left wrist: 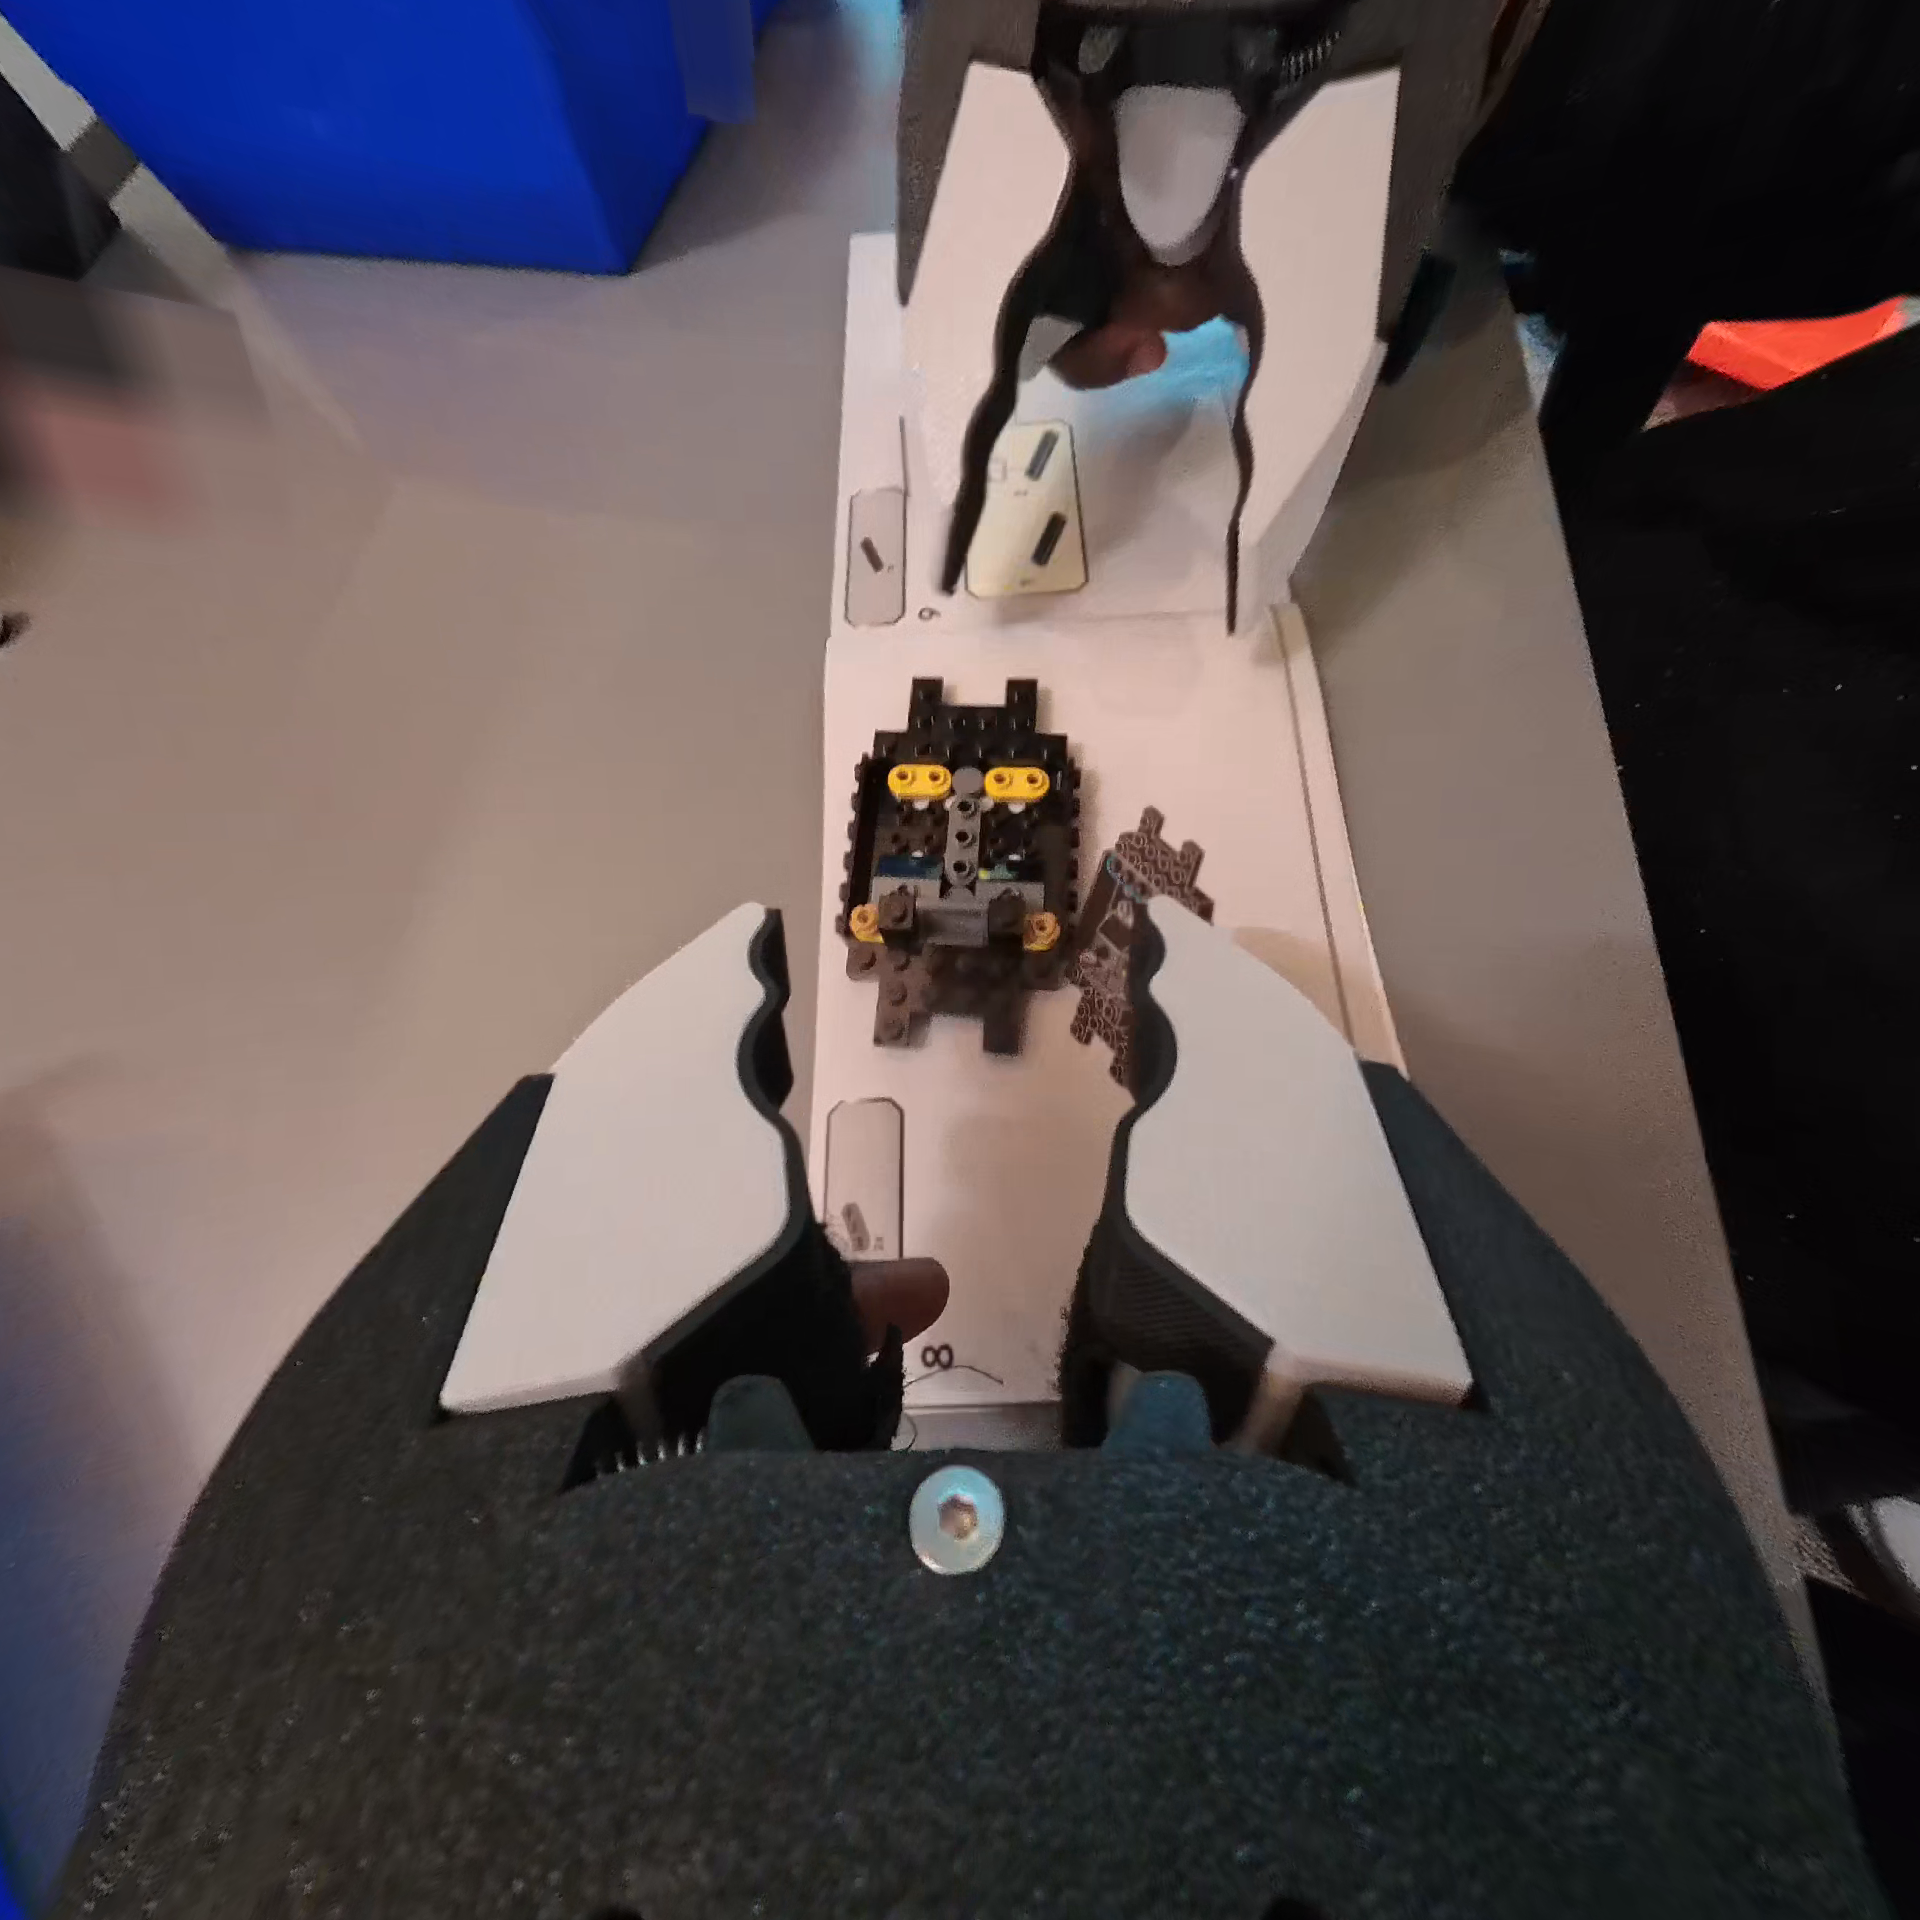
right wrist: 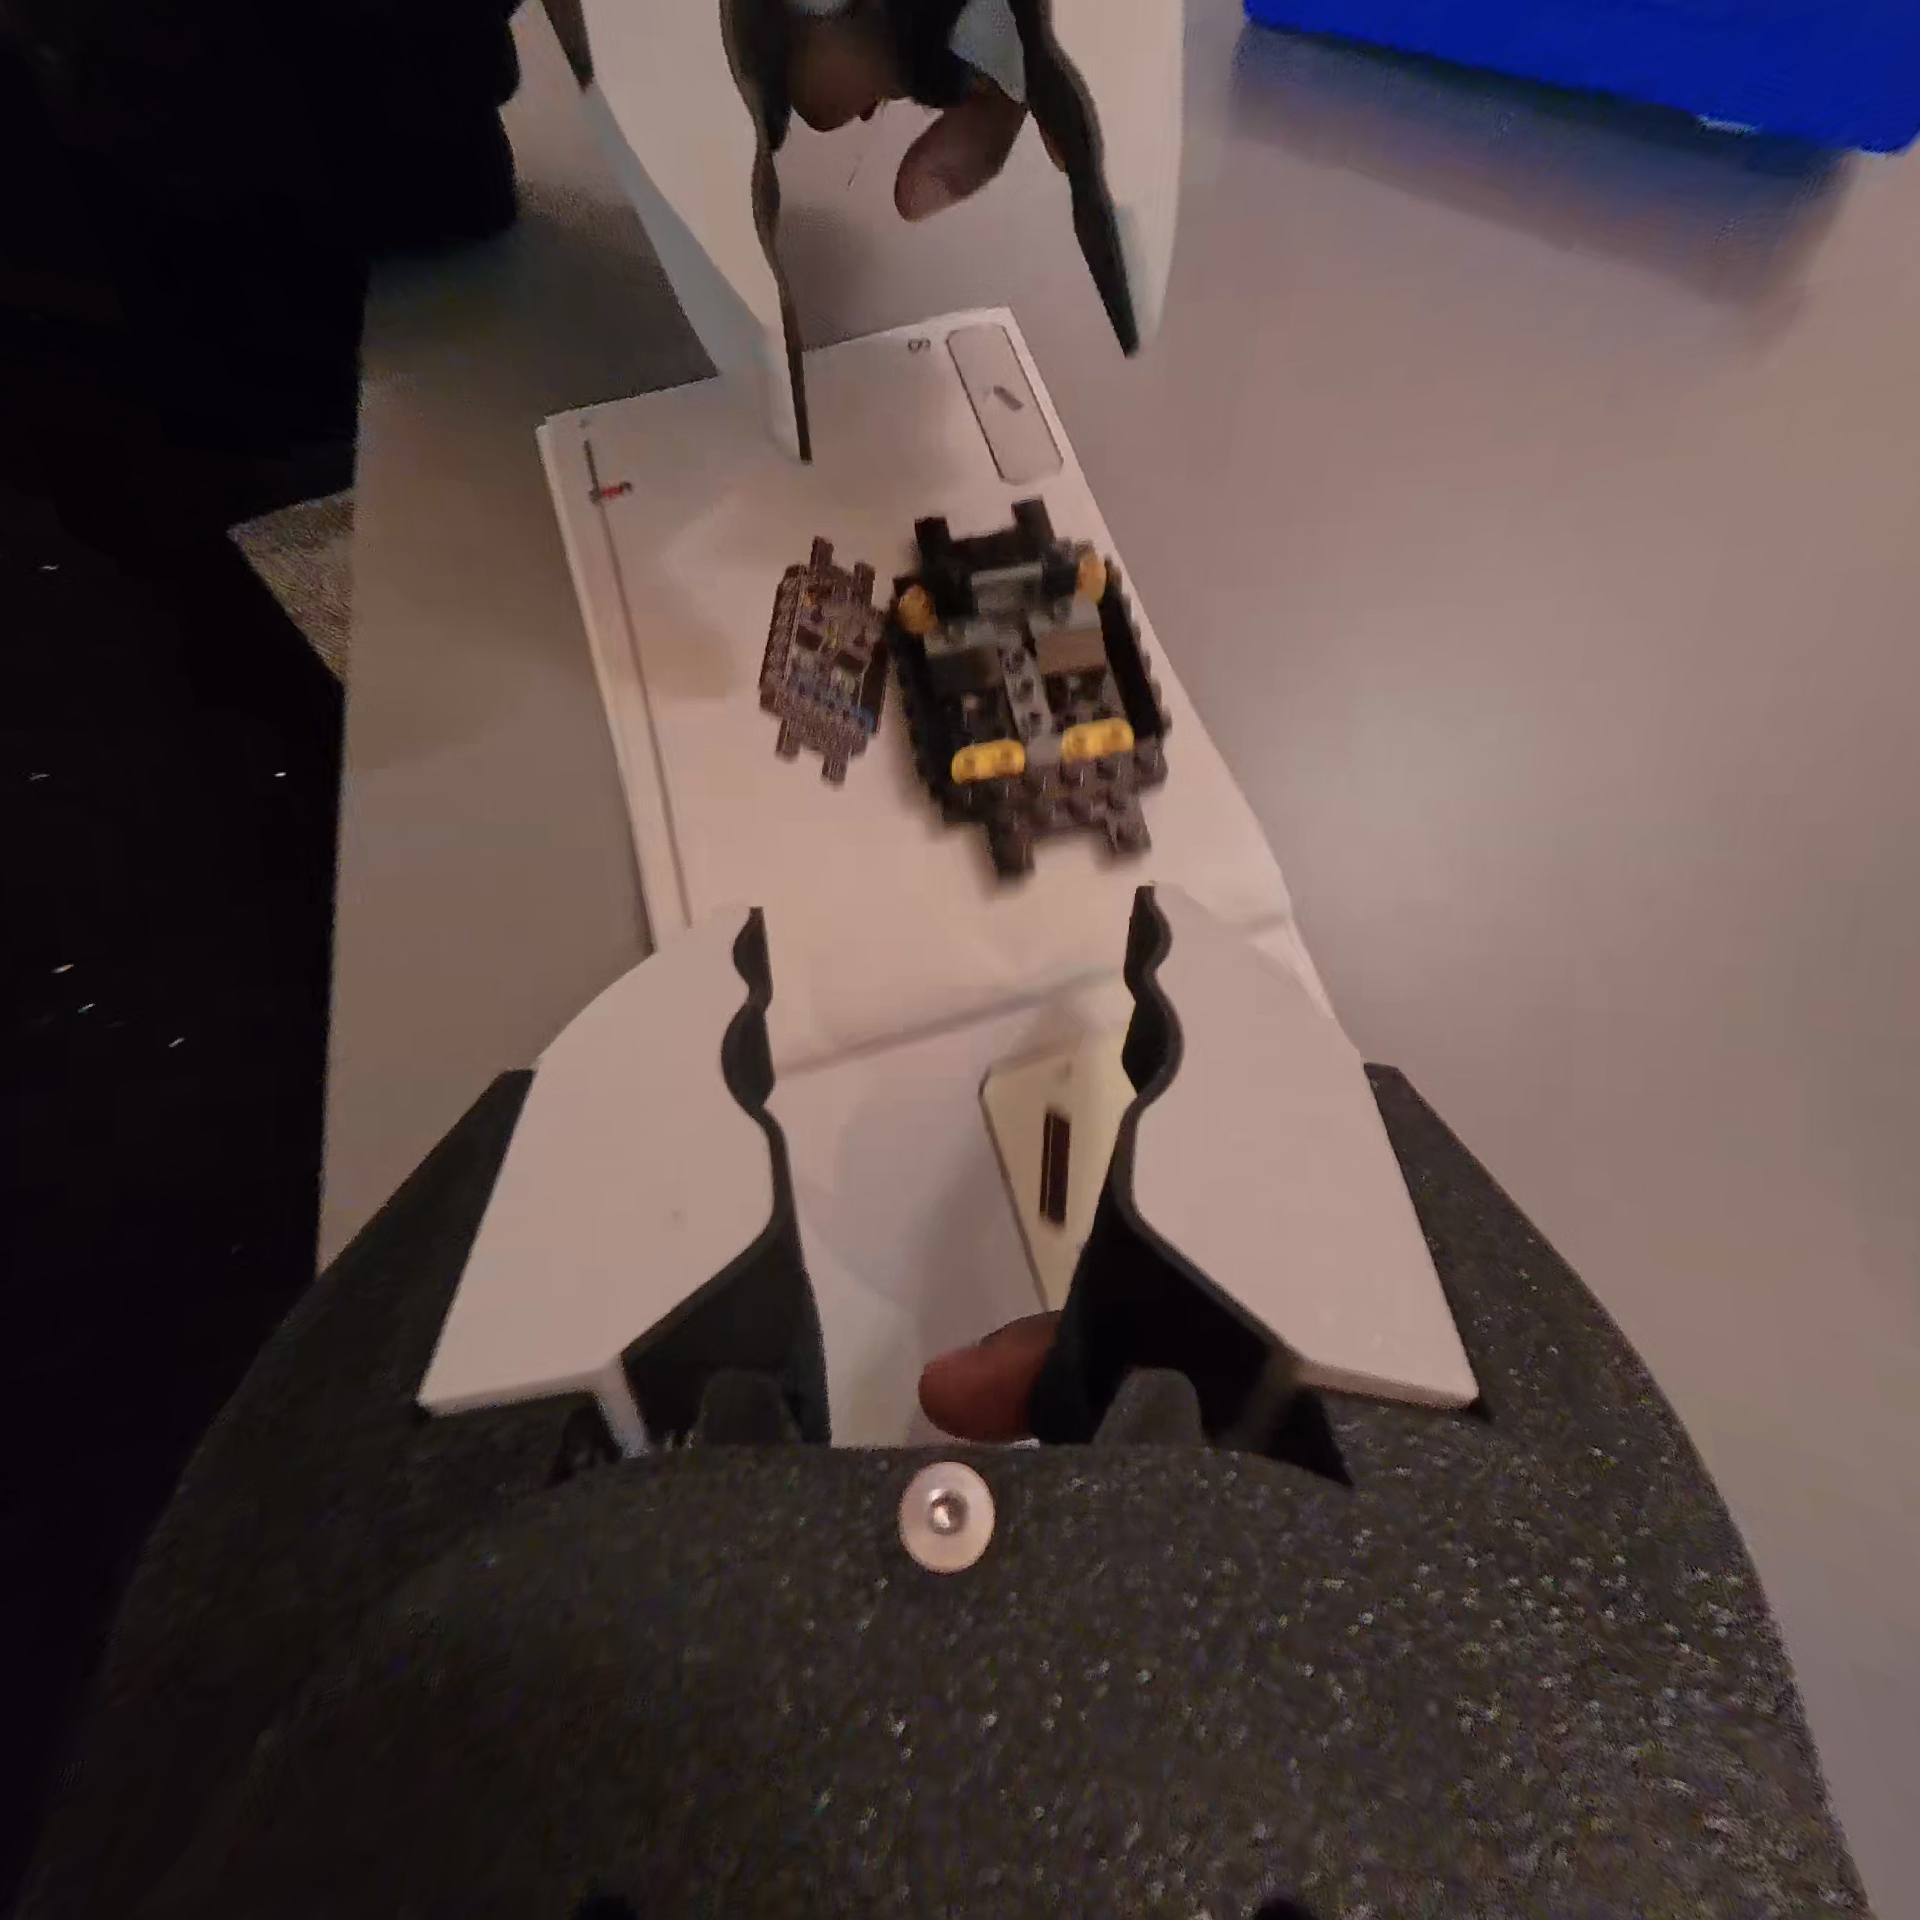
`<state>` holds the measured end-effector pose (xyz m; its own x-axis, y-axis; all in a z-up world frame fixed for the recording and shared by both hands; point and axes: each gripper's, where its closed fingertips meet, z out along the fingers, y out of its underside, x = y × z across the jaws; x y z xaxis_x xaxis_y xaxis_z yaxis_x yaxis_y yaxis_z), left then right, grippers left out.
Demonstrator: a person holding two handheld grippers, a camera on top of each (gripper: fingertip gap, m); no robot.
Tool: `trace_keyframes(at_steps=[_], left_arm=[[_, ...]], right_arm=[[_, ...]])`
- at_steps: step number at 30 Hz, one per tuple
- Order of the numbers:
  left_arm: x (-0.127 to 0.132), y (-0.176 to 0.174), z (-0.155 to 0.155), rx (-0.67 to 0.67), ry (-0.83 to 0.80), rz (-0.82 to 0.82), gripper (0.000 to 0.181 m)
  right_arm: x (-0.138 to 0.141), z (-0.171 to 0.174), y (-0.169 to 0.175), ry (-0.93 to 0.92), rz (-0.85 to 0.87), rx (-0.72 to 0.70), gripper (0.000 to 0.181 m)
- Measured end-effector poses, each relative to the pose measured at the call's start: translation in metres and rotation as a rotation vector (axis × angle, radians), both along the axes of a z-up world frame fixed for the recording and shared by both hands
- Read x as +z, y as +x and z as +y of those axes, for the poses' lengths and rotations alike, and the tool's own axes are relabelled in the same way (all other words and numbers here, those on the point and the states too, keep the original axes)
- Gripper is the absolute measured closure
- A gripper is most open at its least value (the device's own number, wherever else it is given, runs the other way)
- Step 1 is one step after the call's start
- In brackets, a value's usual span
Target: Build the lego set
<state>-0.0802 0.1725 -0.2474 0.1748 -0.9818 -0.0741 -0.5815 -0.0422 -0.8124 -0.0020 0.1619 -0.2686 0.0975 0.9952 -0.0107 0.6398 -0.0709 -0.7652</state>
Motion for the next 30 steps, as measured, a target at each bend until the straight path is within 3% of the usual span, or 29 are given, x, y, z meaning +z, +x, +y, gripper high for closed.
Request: trace_keyframes(at_steps=[6,8,10,22,30], left_arm=[[-0.002,-0.009,-0.006,-0.029,-0.026,0.015,0.118],[-0.002,-0.013,-0.006,-0.026,-0.03,0.019,0.118],[-0.001,-0.018,-0.007,-0.023,-0.031,0.012,0.117],[0.002,-0.033,-0.006,0.014,0.008,0.078,0.126],[0.012,-0.037,-0.003,0.039,0.045,0.049,0.128]], right_arm=[[-0.023,0.014,-0.04,0.044,-0.139,0.059,0.107],[-0.023,0.015,-0.045,0.016,-0.128,0.059,0.124],[-0.022,0.014,-0.044,0.013,-0.126,0.061,0.126],[-0.015,-0.004,0.026,0.011,-0.155,0.031,0.126],[-0.017,-0.01,0.04,0.009,-0.168,0.025,0.126]])
